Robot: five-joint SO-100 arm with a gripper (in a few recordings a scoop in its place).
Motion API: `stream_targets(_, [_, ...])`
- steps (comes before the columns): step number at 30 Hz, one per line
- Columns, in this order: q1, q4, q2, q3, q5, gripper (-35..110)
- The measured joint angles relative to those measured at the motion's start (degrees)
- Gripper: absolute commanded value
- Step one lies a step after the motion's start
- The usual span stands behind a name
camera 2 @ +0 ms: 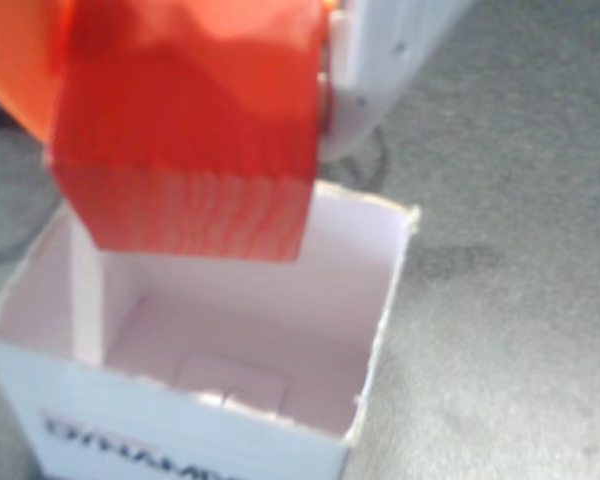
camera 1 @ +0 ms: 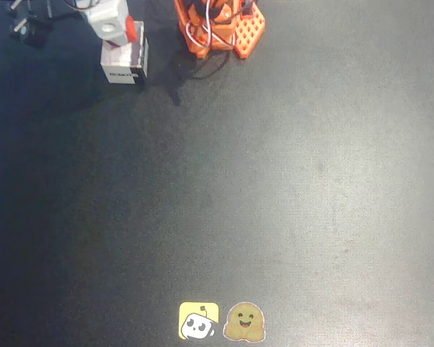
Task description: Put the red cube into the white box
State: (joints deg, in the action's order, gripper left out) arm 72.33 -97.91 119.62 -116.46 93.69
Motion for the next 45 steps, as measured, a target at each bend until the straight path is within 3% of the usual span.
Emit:
stream_targets(8, [0.26, -0.35, 0.44, 0.00, -1.14, 21])
stream_targets(11, [0.44, -0.35, 0.44, 0.00, -1.14, 39])
stream_targets(14, [0.79, -0.35, 0.62, 0.00, -1.23, 41])
stream_targets(20, [0.79, -0.35, 0.79, 0.53, -3.96, 0])
stream_targets(24, [-1.23, -0.35, 0.79, 3.96, -11.87, 0])
stream_targets(28, [-10.46, 3.96, 1.14, 6.42, -19.51, 0])
stream_targets(33, [-29.88, 18.28, 6.42, 4.13, -27.77, 0])
stream_targets(38, [-50.89, 32.34, 17.67, -7.73, -25.75, 0])
stream_targets(45, [-64.42, 36.12, 34.45, -21.27, -24.17, 0])
